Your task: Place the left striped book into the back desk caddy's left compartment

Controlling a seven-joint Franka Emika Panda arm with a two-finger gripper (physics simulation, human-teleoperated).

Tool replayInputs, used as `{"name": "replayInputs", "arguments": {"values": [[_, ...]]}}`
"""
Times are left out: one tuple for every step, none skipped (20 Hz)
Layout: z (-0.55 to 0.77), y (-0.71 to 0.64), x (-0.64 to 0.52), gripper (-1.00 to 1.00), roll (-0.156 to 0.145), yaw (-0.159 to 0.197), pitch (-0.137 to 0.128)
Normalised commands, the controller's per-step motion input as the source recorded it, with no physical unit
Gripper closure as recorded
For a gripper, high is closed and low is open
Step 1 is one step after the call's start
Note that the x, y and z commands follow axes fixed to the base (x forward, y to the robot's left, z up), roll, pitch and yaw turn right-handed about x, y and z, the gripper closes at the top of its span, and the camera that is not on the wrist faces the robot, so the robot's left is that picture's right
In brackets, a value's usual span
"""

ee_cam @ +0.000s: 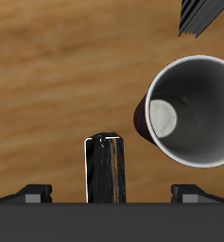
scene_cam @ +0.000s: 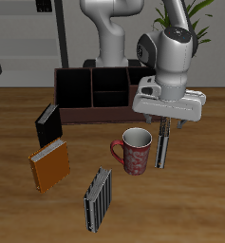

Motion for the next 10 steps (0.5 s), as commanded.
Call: {"name": "replayInputs", "arguments": {"values": [[0.03,0.09,0.08,-1.00,0.000,0.000,0.000],[-0.21,0.14,-0.05,-1.00,0.036,-0.020,0.035],[-0.27,0.06,-0.05,-1.00,0.017,0.010,0.008],[-0.25,0.07,0.01,-1.00,0.000,-0.023,0.047],[-0.24,0.14,0.03,-1.00,0.047,0.049,0.041],[-0.23,-0.05,0.05,-1.00,-0.027,-0.034,0.049],[-0.16,0.04,0.07,-1.00,-0.016,-0.030,0.035],[-0.08,0.08,0.03,-1.00,0.017,0.043,-0.013],[-0.19,0.03,0.04,-1.00,0.009,-0.016,0.049],[-0.13,0.09,0.02,-1.00,0.000,-0.009,0.022]]}}
